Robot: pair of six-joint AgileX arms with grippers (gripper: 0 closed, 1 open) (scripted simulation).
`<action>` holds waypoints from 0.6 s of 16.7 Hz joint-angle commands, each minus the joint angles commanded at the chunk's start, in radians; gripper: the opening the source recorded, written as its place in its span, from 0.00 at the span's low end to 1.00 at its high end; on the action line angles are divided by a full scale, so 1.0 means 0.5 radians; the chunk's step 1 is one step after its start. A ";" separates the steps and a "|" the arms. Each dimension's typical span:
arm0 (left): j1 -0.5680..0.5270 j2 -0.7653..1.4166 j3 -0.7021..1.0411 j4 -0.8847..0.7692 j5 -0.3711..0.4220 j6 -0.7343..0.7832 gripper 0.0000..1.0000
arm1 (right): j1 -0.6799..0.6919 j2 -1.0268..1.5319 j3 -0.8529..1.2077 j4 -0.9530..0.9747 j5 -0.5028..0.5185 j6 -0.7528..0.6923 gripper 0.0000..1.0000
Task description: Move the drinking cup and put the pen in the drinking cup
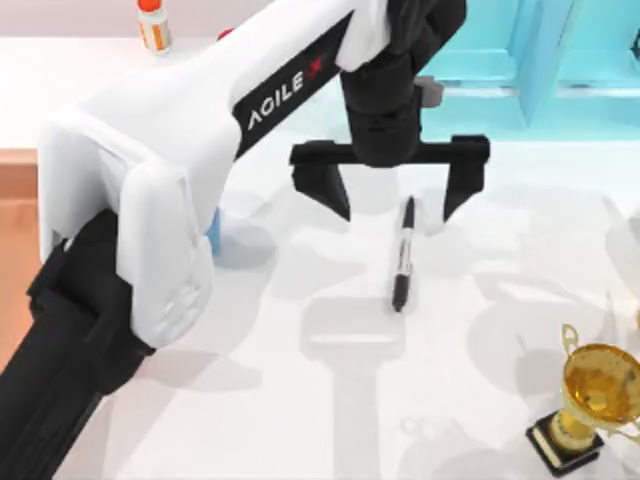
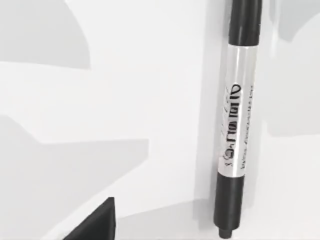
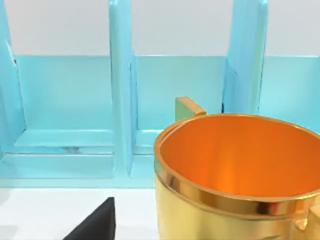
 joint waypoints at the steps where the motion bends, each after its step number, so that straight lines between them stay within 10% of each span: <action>1: 0.000 0.000 0.000 0.000 0.000 0.000 1.00 | 0.000 0.000 0.000 0.000 0.000 0.000 1.00; 10: -0.034 0.040 -0.414 0.463 -0.002 -0.035 1.00 | 0.000 0.000 0.000 0.000 0.000 0.000 1.00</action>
